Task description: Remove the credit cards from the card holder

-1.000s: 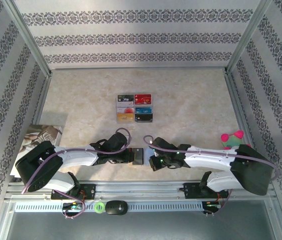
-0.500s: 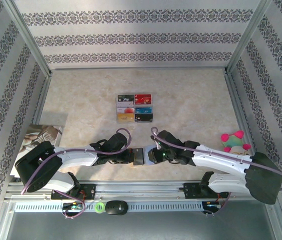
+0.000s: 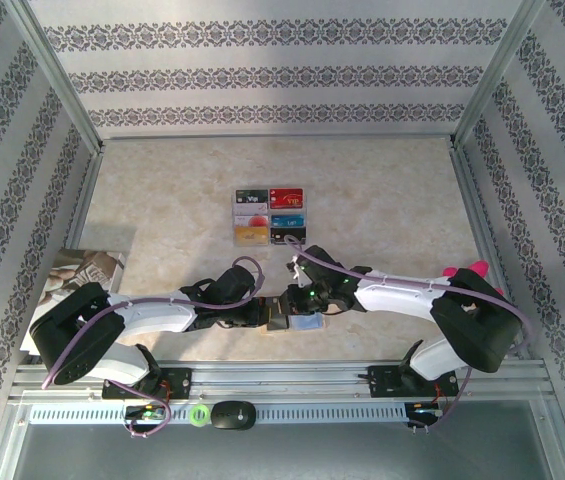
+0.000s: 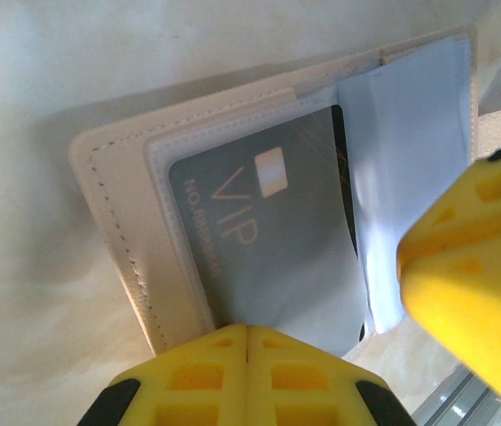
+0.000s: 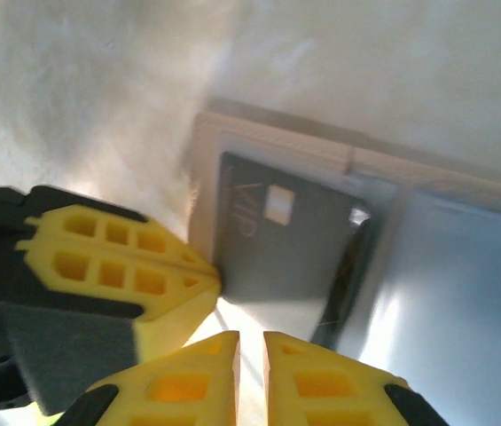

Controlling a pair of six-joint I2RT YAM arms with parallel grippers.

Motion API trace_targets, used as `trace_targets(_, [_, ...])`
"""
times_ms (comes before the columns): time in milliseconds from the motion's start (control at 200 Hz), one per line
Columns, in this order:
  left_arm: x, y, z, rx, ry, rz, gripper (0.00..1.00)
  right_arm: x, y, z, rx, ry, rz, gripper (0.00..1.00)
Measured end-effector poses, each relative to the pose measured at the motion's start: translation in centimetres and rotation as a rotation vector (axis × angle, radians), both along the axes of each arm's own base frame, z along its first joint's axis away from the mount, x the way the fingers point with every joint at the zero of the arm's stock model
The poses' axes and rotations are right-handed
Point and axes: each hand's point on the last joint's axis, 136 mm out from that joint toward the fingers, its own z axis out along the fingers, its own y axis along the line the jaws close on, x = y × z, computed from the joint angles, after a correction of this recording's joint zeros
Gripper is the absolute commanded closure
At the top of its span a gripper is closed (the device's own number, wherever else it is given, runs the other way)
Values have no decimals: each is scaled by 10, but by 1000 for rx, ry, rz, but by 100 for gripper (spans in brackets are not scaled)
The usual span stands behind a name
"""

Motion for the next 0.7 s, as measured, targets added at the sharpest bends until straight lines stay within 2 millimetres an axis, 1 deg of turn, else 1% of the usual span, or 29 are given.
trace_targets(155, [0, 0, 0, 0, 0, 0, 100, 0, -11, -7, -12, 29, -46, 91])
trace_targets(440, [1, 2, -1, 1, 1, 6, 100, 1, -11, -9, -8, 35, -57, 92])
trace_targets(620, [2, 2, -1, 0, -1, 5, 100, 1, -11, -17, -24, 47, -60, 86])
trace_targets(700, [2, 2, -1, -1, 0, 6, 100, 1, -12, -21, -34, 50, -62, 86])
